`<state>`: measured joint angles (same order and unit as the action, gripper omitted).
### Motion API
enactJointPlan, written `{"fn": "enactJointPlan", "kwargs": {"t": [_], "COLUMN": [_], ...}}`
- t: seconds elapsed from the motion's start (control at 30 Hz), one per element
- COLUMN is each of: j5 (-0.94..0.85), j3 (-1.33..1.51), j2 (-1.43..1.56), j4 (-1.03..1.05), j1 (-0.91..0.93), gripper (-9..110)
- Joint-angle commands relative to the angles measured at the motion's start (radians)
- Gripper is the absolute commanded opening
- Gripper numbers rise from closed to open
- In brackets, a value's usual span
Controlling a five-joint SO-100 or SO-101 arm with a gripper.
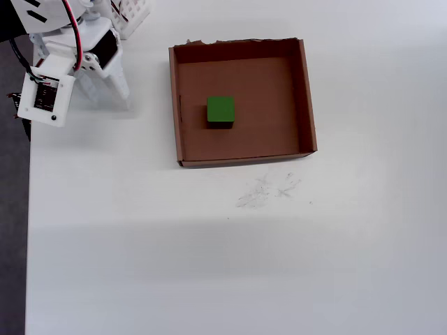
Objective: Grasp a green cube and put it in a box.
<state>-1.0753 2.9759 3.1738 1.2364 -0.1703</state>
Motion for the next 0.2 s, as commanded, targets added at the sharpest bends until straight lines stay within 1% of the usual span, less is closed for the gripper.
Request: {"fn": "enactJointPlan", "kwargs": {"t": [0.0,0.17], "j5": [0.006,0.008], "j3": [-0.005,-0.005], "j2": [0.008,0.008], "j4": [0.003,0.003], "j1": [-0.008,-0.008], "gripper": [21,21]}}
